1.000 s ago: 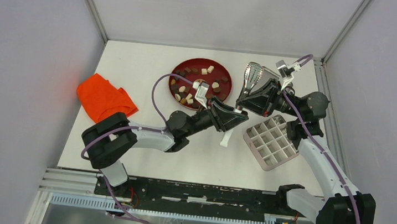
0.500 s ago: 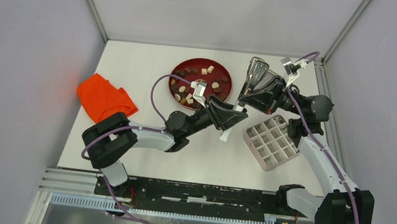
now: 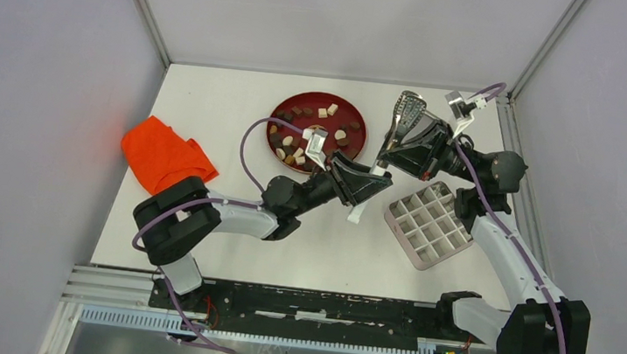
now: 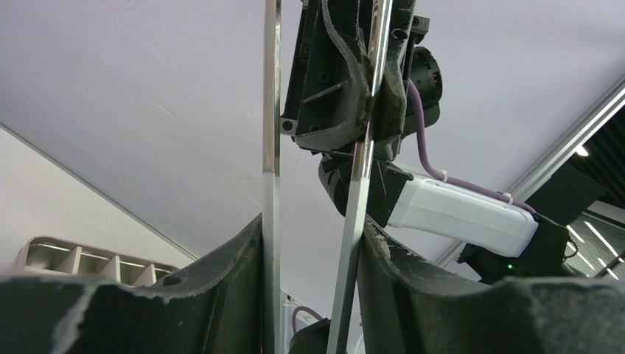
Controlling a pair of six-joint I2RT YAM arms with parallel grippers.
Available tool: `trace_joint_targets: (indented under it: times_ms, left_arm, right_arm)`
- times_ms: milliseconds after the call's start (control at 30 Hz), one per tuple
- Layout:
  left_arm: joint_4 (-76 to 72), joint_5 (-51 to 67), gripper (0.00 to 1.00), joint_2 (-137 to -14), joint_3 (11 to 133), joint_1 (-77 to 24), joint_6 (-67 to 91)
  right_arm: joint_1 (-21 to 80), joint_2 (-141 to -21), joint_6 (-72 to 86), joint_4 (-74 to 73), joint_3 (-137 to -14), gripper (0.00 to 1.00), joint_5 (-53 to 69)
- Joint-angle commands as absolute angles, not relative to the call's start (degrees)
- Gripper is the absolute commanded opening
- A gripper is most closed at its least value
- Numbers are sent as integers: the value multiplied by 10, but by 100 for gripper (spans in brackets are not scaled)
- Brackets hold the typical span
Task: Pack the chocolate
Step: Pick up the clamp at the center of the board.
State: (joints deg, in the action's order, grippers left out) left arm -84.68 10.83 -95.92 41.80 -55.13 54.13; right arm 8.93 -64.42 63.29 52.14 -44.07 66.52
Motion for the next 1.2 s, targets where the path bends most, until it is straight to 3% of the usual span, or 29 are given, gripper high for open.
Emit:
trace_joint_targets:
  times_ms: [0, 100, 233, 467, 700, 967, 1167]
  left_arm:
    - [-878, 118, 46, -961, 438, -558, 531]
    - [-868, 122, 41, -952, 437, -558, 520]
    - [-857, 122, 45, -943, 435, -559, 512]
    - [-859, 113, 44, -933, 419, -555, 514]
    - [-853, 105, 43, -900, 390, -540, 518]
    - [-775, 113, 42, -845, 355, -502, 540]
    - [-544, 130, 42, -754, 351, -461, 509]
  right_arm:
    - [87, -637, 625, 542, -439, 6, 645]
    - [88, -636, 622, 538, -440, 7, 646]
    - [87, -636, 621, 537, -442, 12, 649]
    - [87, -628, 585, 500, -454, 40, 658]
    - [79, -609, 490, 398, -467, 54, 670]
    - [60, -580, 384, 313, -472, 56, 706]
    - [8, -561, 242, 190, -457, 56, 717]
